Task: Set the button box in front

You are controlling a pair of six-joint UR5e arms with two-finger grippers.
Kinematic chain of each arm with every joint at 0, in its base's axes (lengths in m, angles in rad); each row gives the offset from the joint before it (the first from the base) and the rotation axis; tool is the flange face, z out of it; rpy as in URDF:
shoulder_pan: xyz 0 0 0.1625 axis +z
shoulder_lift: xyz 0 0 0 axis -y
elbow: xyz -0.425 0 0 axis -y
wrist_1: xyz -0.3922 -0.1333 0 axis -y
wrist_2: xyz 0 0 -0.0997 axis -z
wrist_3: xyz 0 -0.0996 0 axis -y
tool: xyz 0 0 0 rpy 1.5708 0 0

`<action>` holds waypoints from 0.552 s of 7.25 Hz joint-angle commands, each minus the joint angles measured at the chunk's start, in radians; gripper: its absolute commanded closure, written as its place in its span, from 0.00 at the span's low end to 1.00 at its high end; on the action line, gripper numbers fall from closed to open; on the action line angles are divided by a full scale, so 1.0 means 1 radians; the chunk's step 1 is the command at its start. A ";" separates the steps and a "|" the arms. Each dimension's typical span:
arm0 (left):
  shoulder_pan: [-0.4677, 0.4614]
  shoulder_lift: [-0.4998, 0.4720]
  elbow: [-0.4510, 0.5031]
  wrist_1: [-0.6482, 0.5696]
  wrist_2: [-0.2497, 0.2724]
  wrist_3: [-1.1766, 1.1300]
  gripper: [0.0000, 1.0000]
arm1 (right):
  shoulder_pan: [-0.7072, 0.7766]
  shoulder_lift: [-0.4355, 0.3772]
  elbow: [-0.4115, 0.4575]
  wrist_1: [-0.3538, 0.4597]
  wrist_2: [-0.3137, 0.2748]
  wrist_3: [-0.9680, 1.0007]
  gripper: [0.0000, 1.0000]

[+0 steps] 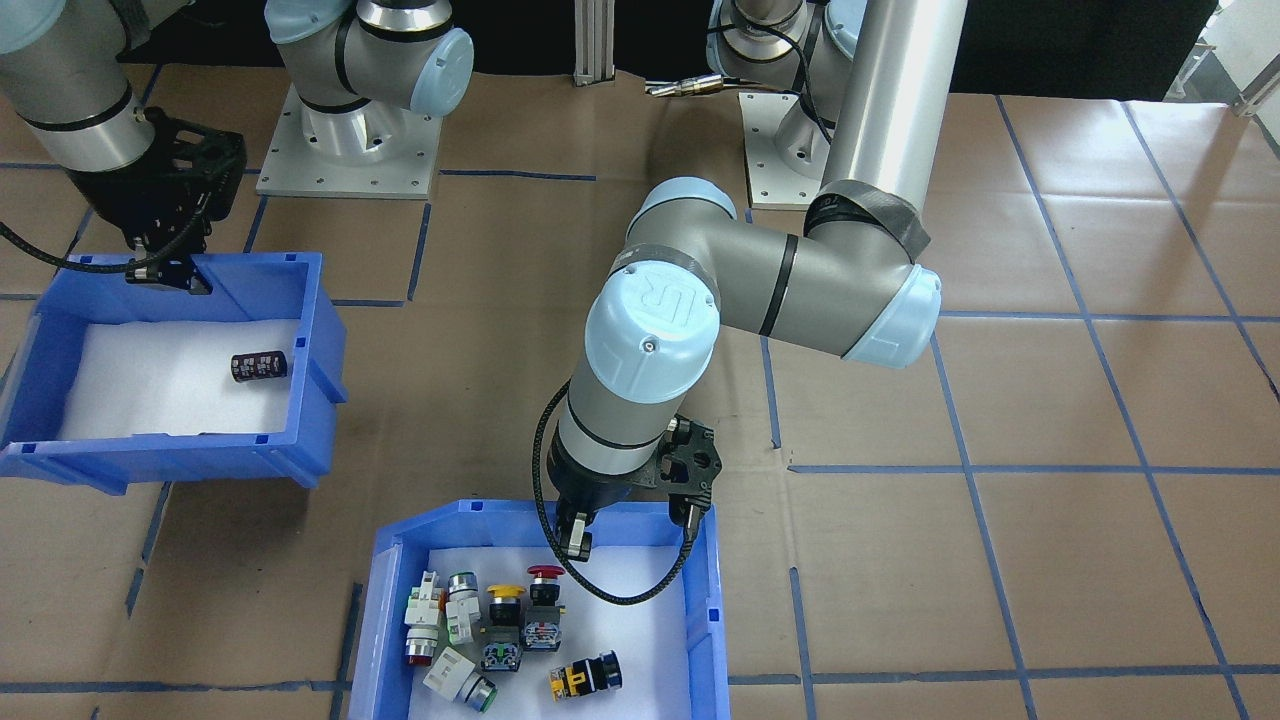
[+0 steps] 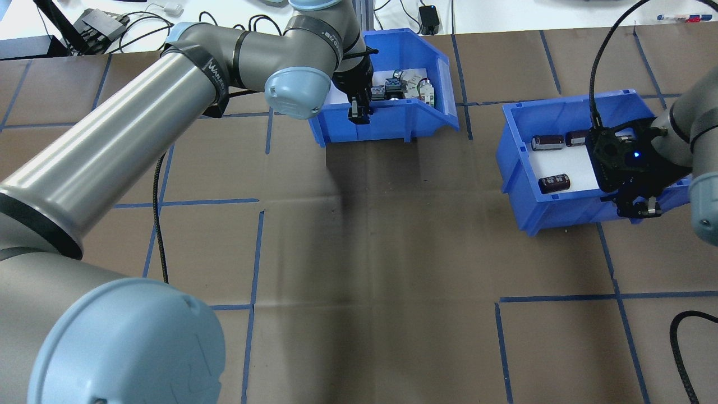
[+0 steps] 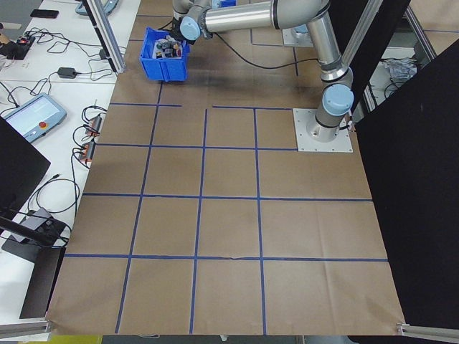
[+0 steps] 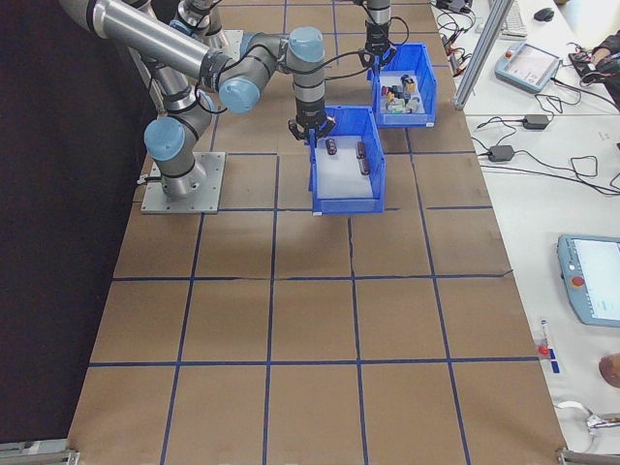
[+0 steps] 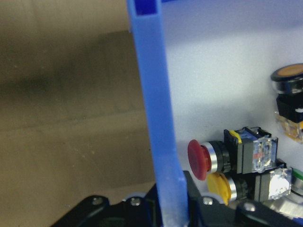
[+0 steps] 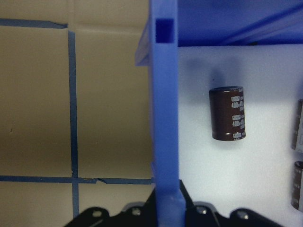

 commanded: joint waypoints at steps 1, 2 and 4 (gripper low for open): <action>-0.002 -0.008 0.005 0.003 -0.007 0.007 0.34 | 0.000 0.000 0.002 0.001 0.000 0.000 0.99; 0.001 -0.002 0.010 0.003 -0.007 0.008 0.01 | 0.000 0.000 0.002 0.001 0.000 0.000 0.99; 0.007 0.051 0.019 -0.012 -0.003 0.011 0.00 | 0.002 -0.002 0.005 0.003 0.000 0.002 0.99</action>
